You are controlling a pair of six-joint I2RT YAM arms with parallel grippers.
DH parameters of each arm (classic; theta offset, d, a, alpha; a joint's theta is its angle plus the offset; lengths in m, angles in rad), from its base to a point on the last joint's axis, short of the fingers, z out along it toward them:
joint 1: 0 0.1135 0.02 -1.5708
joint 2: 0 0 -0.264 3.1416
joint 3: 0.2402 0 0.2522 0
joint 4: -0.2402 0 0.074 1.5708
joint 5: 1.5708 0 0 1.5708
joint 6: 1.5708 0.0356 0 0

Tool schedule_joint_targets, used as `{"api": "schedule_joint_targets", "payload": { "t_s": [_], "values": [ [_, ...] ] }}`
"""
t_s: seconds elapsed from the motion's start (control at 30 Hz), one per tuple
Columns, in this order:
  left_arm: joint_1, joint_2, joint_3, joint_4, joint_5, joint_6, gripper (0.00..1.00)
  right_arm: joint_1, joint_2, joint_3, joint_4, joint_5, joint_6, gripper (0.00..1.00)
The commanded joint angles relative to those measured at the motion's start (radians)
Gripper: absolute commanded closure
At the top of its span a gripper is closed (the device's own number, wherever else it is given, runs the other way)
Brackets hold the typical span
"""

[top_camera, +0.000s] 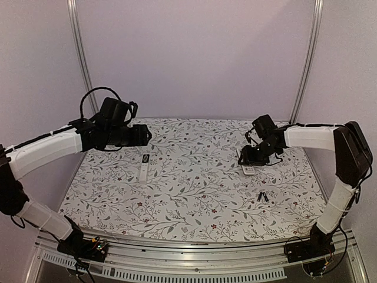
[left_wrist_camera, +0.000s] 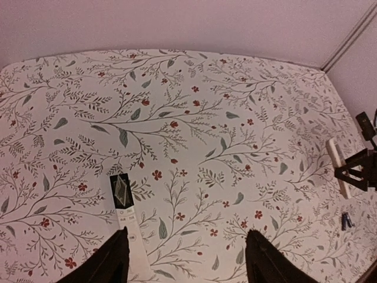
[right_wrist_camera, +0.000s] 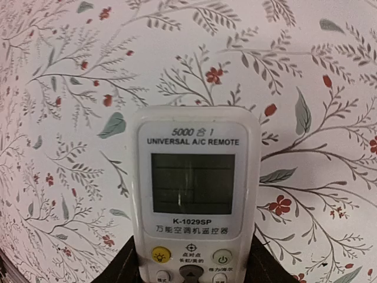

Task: Load the batteries into the remote control
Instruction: Pick up the remote control from the center of the board, then pass from the right arm to the left

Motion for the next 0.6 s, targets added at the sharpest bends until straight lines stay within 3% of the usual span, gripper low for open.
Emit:
{"api": "schedule_joint_targets", "payload": {
  "t_s": [0.0,0.07,0.23,0.43,0.57],
  "values": [
    [-0.104,-0.174,-0.067,0.291,-0.015,0.155,0.34,0.006,-0.233,0.0,0.197,-0.344,-0.173,0.78],
    [-0.158,-0.24,-0.111,0.409,0.016,0.233,0.33,0.013,-0.321,-0.001,0.278,-0.514,-0.216,0.79],
    [-0.22,-0.304,-0.147,0.628,0.302,0.285,0.23,0.09,-0.466,-0.023,0.537,-0.837,-0.267,0.78],
    [-0.337,-0.241,-0.056,0.694,0.487,0.343,0.01,0.235,-0.482,0.041,0.622,-0.951,-0.311,0.78],
    [-0.385,-0.18,0.005,0.695,0.554,0.366,0.0,0.281,-0.465,0.072,0.623,-0.941,-0.332,0.79]
  ]
}}
